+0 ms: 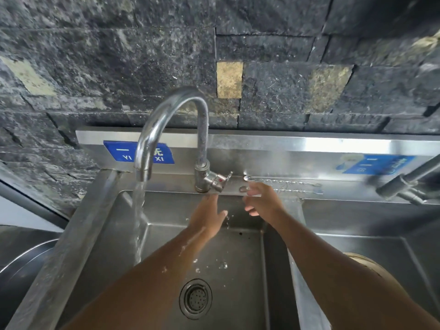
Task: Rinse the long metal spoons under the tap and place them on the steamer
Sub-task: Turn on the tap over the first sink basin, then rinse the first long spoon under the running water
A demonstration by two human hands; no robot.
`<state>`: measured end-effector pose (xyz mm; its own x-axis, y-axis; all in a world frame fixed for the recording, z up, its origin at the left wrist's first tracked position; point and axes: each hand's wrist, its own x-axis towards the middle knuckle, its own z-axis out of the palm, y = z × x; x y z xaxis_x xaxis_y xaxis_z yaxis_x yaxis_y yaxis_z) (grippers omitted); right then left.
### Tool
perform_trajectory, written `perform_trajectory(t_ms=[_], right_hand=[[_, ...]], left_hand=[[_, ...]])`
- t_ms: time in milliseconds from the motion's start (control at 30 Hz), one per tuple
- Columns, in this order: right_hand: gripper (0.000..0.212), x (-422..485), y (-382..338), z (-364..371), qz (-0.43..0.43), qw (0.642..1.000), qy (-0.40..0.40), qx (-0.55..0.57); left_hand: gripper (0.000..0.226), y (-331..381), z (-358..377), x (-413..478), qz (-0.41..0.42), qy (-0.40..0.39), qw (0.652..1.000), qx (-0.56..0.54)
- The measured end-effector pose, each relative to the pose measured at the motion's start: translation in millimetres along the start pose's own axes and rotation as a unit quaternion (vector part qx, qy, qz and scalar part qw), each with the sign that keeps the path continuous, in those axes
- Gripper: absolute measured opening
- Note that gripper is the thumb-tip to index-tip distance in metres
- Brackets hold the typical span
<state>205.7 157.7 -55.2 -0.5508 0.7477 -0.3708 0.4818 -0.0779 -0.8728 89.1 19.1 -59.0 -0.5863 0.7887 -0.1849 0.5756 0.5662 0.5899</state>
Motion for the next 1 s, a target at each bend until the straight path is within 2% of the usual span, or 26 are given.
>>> perform_trajectory(t_ms=[100,167,267,433,600,767,1000], right_hand=[[0.042,2.4,11.0,-27.2,-0.021,0.996,0.030,-0.077],[0.041,5.4,13.9,-45.0,-0.052,0.982,0.046,-0.175],[0.037,15.2,14.1,-65.7,-0.114,0.942,0.064,-0.311],[0.028,32.3,16.3,-84.4,-0.136,0.858,0.052,-0.493],[0.026,43.5,24.4,-86.0,-0.141,0.814,0.039,-0.562],[0.026,53.3,29.8,-82.8,-0.161,0.795,0.040,-0.584],[0.021,48.5,30.3,-79.5,-0.177,0.762,0.035,-0.621]], left_hand=[[0.059,18.4,15.7,3.0,0.039,-0.024,0.999,0.018],[0.058,29.1,26.5,7.1,0.076,-0.023,0.996,0.048],[0.063,38.2,39.1,16.6,0.117,-0.006,0.988,0.096],[0.074,33.3,52.6,24.5,0.090,-0.004,0.975,0.204],[0.078,23.4,64.3,19.7,0.079,0.001,0.969,0.233],[0.080,19.4,68.4,19.1,0.090,0.008,0.969,0.231],[0.081,18.2,60.7,21.1,0.081,-0.034,0.971,0.223]])
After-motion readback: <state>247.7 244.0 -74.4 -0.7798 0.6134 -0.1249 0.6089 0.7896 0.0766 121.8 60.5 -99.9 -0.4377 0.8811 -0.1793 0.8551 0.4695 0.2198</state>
